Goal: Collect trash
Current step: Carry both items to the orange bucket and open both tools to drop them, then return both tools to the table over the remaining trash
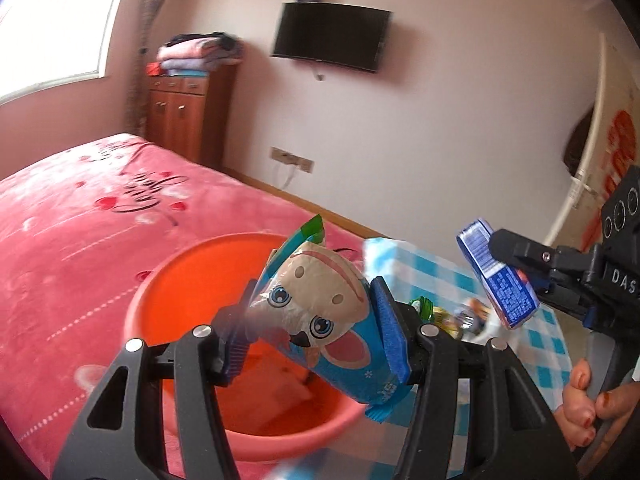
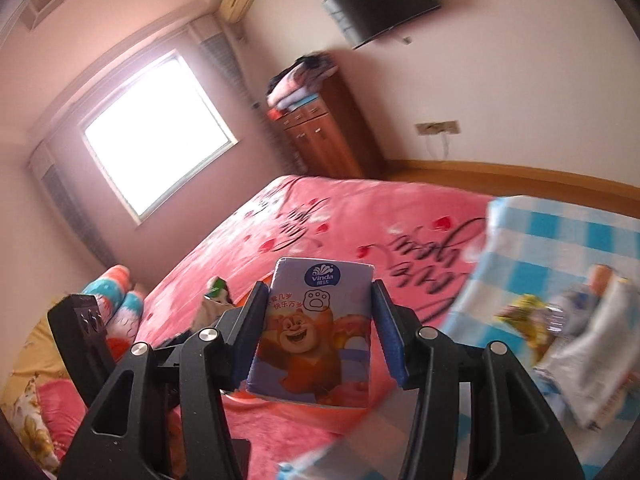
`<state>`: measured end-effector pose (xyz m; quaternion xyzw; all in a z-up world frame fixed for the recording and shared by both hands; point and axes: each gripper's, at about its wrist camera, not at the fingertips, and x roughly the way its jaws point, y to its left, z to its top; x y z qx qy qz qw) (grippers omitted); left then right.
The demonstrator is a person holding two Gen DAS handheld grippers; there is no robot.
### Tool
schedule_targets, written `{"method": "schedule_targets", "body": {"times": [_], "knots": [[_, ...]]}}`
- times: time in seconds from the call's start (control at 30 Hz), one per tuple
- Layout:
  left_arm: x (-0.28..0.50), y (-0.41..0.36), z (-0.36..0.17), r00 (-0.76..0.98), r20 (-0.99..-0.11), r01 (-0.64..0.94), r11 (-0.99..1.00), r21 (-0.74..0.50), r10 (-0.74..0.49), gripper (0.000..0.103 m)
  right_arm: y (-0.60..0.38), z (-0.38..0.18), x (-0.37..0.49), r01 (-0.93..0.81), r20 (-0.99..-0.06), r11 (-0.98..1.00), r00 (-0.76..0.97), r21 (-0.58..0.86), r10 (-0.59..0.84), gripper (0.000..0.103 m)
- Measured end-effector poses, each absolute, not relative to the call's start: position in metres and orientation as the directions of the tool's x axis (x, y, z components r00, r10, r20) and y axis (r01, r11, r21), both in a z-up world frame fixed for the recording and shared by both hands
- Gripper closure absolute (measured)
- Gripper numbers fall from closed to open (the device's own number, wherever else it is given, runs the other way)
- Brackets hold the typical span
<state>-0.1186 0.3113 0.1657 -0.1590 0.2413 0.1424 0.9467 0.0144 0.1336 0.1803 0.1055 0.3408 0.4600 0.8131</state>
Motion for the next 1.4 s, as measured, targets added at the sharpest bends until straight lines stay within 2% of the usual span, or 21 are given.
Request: {"method": "schedule_targets", "body": {"times": [0.23, 0.27, 0.3, 0.33, 0.37, 0.53, 0.8, 1.13, 1.33, 1.4], "knots": [[-0.108, 0.339, 0.144, 0.804, -0.547, -0.413, 0.881, -0.232, 0.233, 0.046, 0.191, 0.164, 0.022, -0.677, -0.488, 0.529, 0.278, 0.512, 0.827, 0.047], [-0.107, 0.341, 0.141, 0.8, -0.55, -0.42, 0.879, -0.226, 0.241, 0.045, 0.195, 0.16, 0.024, -0.675, -0.496, 0.531, 0.272, 0.513, 0.825, 0.042], [-0.106, 0.342, 0.139, 0.797, -0.55, -0.427, 0.877, -0.22, 0.25, 0.039, 0.199, 0.158, 0.027, -0.673, -0.498, 0.532, 0.271, 0.514, 0.824, 0.037], [-0.108, 0.343, 0.137, 0.794, -0.549, -0.436, 0.874, -0.216, 0.26, 0.035, 0.2, 0.154, 0.028, -0.662, -0.499, 0.543, 0.283, 0.516, 0.819, 0.027], [-0.108, 0.345, 0.135, 0.79, -0.551, -0.447, 0.869, -0.213, 0.271, 0.025, 0.197, 0.152, 0.028, -0.655, -0.496, 0.543, 0.282, 0.526, 0.821, 0.021], [-0.11, 0.351, 0.132, 0.785, -0.546, -0.467, 0.859, -0.21, 0.293, 0.02, 0.172, 0.147, 0.029, -0.612, -0.468, 0.55, 0.309, 0.569, 0.828, 0.016], [-0.118, 0.34, 0.139, 0.806, -0.513, -0.453, 0.865, -0.215, 0.295, 0.014, 0.116, 0.148, 0.018, -0.566, -0.459, 0.655, 0.468, 0.5, 0.755, 0.014], [-0.122, 0.308, 0.15, 0.846, -0.479, -0.378, 0.897, -0.229, 0.235, 0.013, 0.066, 0.136, 0.001, -0.513, -0.473, 0.759, 0.594, 0.401, 0.651, 0.014], [-0.12, 0.285, 0.153, 0.854, -0.477, -0.343, 0.915, -0.213, 0.209, 0.012, 0.039, 0.129, -0.007, -0.471, -0.479, 0.805, 0.648, 0.36, 0.593, 0.01], [-0.119, 0.276, 0.153, 0.855, -0.478, -0.331, 0.922, -0.202, 0.202, 0.009, 0.032, 0.126, -0.009, -0.457, -0.482, 0.818, 0.661, 0.35, 0.576, 0.01]]}}
